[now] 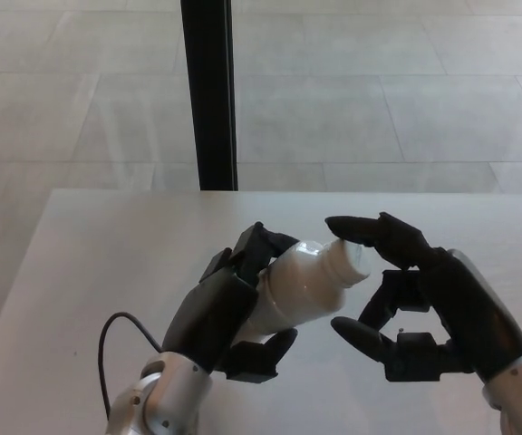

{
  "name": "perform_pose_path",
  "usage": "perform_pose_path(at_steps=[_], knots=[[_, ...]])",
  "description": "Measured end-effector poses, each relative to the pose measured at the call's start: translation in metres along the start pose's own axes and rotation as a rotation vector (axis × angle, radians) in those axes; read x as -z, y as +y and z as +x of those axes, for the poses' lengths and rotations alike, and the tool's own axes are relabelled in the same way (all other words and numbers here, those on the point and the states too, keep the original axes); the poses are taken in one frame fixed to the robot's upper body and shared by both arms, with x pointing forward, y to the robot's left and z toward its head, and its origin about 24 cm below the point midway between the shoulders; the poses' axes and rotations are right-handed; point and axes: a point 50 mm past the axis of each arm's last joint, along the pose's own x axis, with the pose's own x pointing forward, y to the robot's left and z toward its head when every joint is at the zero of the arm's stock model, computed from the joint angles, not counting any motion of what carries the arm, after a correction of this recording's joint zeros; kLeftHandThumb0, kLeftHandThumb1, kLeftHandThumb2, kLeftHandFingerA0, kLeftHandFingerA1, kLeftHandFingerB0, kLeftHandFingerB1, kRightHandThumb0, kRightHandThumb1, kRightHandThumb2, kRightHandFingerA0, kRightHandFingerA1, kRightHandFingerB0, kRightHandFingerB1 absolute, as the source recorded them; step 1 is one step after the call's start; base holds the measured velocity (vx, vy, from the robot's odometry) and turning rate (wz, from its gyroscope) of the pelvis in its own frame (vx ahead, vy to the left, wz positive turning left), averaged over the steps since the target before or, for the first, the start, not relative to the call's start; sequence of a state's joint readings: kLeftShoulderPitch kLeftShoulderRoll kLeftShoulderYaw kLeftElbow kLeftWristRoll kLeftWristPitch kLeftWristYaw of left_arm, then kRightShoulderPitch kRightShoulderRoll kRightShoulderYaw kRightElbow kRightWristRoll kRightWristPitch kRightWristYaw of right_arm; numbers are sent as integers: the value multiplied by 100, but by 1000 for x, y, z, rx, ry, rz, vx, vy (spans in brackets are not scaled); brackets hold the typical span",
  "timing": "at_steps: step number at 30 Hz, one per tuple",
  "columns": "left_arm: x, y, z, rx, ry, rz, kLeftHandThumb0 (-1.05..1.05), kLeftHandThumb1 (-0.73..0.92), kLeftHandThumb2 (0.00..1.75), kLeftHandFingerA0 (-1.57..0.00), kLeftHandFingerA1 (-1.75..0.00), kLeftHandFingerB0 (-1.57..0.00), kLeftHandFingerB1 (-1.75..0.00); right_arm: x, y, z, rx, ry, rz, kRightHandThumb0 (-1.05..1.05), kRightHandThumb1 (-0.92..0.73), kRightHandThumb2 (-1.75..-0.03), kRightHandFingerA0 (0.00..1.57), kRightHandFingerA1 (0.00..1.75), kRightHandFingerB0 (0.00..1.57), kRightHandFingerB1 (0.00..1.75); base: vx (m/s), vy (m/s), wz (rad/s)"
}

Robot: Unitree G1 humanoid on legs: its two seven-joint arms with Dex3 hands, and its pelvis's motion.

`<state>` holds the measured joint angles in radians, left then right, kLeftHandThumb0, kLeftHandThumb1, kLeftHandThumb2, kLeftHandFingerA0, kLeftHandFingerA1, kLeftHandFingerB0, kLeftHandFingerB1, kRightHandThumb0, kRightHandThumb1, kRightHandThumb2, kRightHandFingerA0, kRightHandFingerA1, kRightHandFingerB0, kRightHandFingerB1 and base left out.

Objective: The robot uses its left hand to to lift the bottle kept on the middle of the desk and tilts it towards its right hand. It then uses its right hand to rotate its cap to open it and places the bottle and cap back on the desk

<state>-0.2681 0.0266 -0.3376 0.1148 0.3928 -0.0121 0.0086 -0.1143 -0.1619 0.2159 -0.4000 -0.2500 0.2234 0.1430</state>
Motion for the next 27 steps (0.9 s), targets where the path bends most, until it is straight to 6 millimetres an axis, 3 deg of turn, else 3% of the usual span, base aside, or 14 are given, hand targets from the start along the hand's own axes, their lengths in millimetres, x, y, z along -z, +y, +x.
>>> perform_pose_path(at_steps=[4, 7, 11, 24, 26, 27], knots=[[0, 0, 0, 2, 5, 2, 5, 56, 122, -92, -175, -84, -156, 0, 0, 0, 7, 3, -2, -52, -64, -60, 87, 116, 40, 40, 0, 0, 0], [1, 0, 0, 4, 6, 6, 8, 48, 135, -92, -175, -82, -163, 1, 0, 0, 14, 6, -2, -52, -64, -60, 86, 117, 40, 39, 0, 0, 0], [2, 0, -1, 6, 7, 14, 9, 48, 140, -95, -175, -83, -166, 2, -2, 0, 26, 13, -4, -53, -63, -60, 85, 119, 42, 38, 0, 0, 0], [1, -3, -3, 13, 10, 25, 7, 50, 136, -92, -175, -81, -164, 2, -4, 1, 57, 16, 11, -56, -61, -59, 85, 120, 39, 38, 0, 0, 0], [0, -3, -3, 12, 10, 24, 5, 53, 127, -91, -175, -83, -159, 2, -4, 1, 57, 17, 10, -59, -62, -59, 85, 114, 38, 38, 0, 0, 0], [0, -3, -3, 10, 10, 21, -6, 62, 106, -92, -175, -83, -163, 2, -4, 0, 54, 19, 7, -59, -62, -59, 85, 115, 38, 38, 0, 0, 0]])
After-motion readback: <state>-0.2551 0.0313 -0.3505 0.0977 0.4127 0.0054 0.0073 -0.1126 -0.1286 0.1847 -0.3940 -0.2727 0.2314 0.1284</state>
